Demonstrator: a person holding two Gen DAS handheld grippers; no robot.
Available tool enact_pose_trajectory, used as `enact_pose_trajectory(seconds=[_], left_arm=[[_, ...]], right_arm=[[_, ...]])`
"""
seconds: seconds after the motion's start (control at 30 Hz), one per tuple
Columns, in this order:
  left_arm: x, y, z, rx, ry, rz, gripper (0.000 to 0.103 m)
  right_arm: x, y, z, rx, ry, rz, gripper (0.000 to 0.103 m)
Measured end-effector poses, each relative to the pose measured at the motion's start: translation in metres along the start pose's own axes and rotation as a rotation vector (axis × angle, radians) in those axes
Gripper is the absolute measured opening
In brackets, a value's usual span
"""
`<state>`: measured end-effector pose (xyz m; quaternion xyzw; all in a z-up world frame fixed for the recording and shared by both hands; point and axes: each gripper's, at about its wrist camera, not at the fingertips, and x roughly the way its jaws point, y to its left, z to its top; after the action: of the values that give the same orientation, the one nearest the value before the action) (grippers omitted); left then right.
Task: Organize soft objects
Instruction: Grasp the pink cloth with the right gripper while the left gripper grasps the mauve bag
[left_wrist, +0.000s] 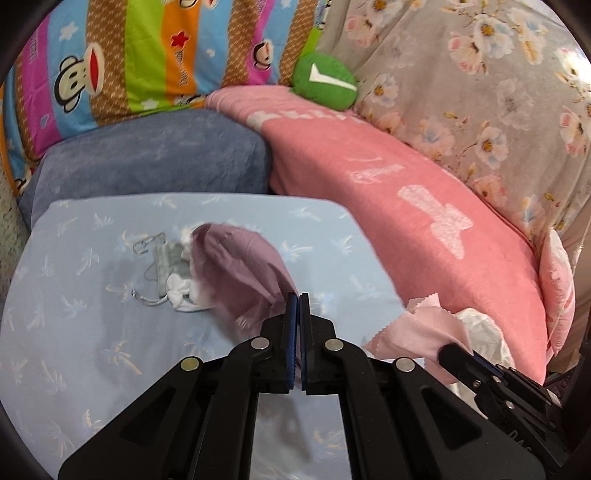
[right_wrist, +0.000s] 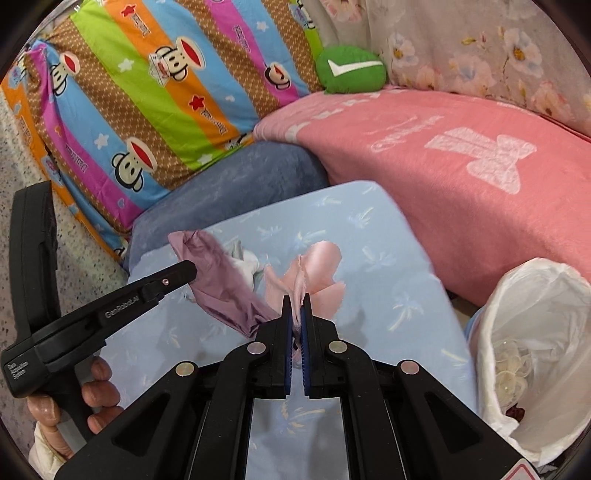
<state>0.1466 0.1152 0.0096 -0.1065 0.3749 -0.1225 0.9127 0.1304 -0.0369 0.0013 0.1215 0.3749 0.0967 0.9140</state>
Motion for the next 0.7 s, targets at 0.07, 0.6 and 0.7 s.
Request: enact_pose_trajectory(seconds=[0.07, 0.6, 0.7], left_arm=[[-0.008, -0.013, 0.003, 0.021, -0.02, -0.013, 0.001], [-0.032, -0.072, -0.011, 0.072, -0.029, -0.061, 0.005], [-0.019, -0.05, -0.029, 0.041, 0.021, 0.016, 0.048]], right_arm=[[-0.013, -0.005, 0.004, 0.008, -0.023, -0.003, 0.004], [-0.094, -0.059, -0.002, 0.078, -0.117, -0.046, 0.004], [-0.091, -0.064, -0.01, 0.084, -0.1, -0.046, 0.004]])
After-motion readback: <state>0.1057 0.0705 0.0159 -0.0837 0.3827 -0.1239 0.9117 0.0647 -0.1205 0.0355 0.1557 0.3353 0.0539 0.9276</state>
